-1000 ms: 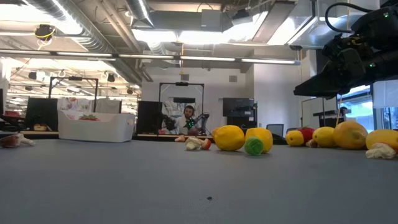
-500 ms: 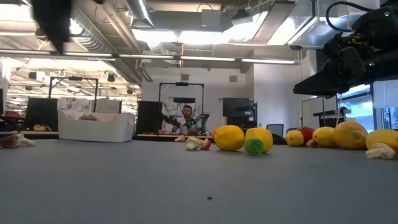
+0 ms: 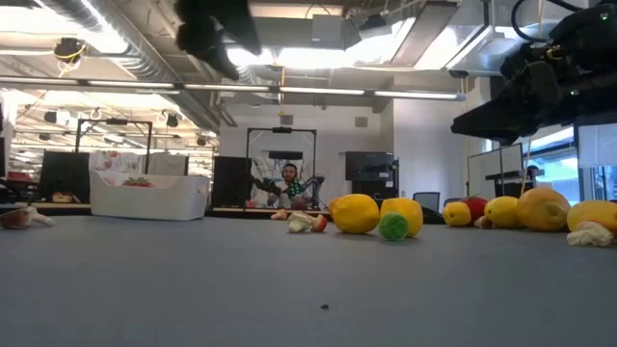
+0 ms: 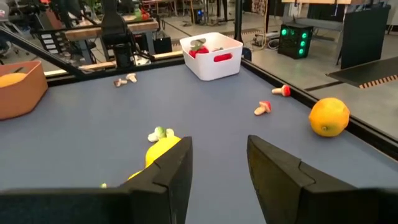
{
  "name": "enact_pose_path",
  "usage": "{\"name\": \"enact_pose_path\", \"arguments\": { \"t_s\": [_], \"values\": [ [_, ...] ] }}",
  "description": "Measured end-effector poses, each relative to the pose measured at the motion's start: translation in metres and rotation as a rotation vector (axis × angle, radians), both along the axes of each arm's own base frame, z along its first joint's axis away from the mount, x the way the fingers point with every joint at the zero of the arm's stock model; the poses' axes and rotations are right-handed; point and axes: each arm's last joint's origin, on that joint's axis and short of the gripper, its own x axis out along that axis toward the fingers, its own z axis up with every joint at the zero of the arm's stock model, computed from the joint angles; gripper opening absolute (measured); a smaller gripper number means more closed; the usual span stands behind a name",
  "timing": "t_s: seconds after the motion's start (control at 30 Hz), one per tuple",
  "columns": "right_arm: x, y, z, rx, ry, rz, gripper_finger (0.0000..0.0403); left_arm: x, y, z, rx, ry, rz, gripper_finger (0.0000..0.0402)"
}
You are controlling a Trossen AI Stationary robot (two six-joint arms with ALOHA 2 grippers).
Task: Sort produce into baskets
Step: Put the green mushroom into the yellow bin
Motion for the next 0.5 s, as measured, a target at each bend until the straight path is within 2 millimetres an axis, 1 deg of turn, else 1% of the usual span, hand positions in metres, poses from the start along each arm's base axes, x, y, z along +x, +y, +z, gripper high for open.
{"name": "enact_pose_path", "arguments": {
  "t_s": [0.17,0.3,0.37,0.5],
  "values": [
    [0.000,0.000,0.001,-0.002,-0.013,0.000,0.0154,0.007,0.003,0.005,0.025,-0.072,-0.027,0.0390],
    [0.000,0.000,0.003,-0.005,-0.028,0.000,0.0154,0.009,0.003,0.005,0.064,-0.069,-0.046,0.0390],
    [0.001,0.000,0.004,-0.008,-0.044,0.000,0.0154,0.012,0.004,0.003,0.102,-0.065,-0.015,0.0390],
    [0.002,0.000,0.006,-0.013,-0.067,0.000,0.0154,0.024,0.009,-0.012,0.124,-0.017,0.003,0.0390]
  ]
}}
